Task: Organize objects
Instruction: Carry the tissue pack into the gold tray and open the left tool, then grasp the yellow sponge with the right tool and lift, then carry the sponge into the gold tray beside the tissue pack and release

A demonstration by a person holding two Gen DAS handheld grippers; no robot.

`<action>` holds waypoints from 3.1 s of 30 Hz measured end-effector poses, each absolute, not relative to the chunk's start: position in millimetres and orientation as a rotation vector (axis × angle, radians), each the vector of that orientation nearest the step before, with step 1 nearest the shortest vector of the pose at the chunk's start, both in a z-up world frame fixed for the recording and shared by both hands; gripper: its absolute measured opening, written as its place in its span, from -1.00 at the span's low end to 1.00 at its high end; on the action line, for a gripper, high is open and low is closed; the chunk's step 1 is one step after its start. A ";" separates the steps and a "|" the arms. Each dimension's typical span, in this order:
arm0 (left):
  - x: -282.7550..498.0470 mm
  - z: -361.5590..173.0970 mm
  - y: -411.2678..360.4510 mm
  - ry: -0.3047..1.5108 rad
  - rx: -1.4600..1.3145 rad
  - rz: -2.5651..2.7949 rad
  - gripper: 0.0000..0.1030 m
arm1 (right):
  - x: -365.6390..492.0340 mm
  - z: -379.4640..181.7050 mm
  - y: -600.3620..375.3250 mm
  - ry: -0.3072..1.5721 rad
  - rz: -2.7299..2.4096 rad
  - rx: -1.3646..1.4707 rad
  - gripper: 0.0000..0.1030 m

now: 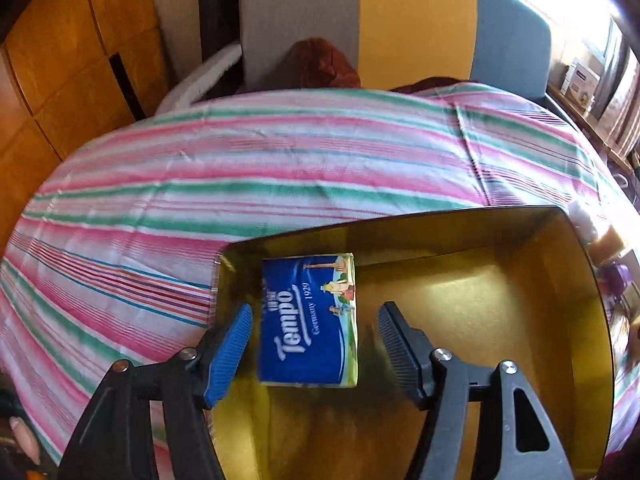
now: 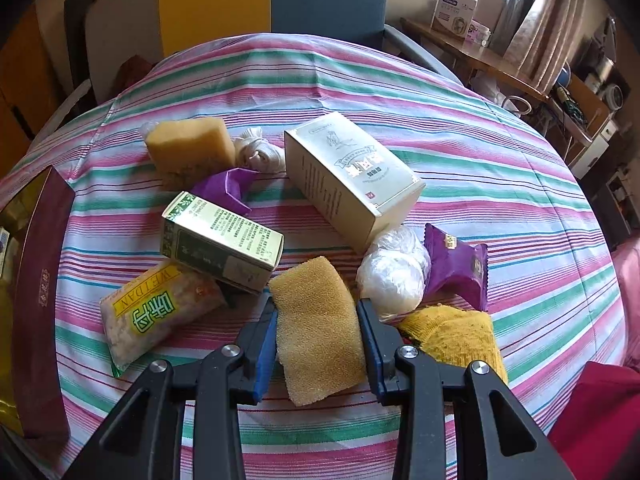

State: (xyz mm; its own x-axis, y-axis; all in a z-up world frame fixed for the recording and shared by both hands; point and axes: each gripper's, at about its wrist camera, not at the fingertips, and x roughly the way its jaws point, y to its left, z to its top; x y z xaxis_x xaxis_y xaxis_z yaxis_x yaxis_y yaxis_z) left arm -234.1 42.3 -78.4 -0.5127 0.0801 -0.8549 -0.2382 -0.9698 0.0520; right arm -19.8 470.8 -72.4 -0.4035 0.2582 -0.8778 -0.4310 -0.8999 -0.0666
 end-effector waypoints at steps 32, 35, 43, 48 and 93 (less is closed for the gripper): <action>-29.9 -35.4 24.5 0.133 -1.178 2.655 0.30 | -26.1 -77.9 453.8 0.052 2.319 -1.417 -0.26; -28.1 -39.7 15.2 0.125 -1.193 2.668 0.30 | -25.1 -77.0 454.2 0.055 2.320 -1.412 -0.26; -31.5 -51.5 -21.5 0.000 -1.286 2.660 0.29 | -21.8 -73.8 458.4 0.106 2.324 -1.392 -0.26; -31.8 -46.1 -40.1 -0.062 -1.274 2.686 0.29 | -16.3 -59.0 455.9 0.111 2.338 -1.329 -0.26; -46.9 -62.5 -78.6 -0.204 -1.363 2.746 0.28 | -140.0 -47.1 128.1 0.724 2.957 -1.746 0.63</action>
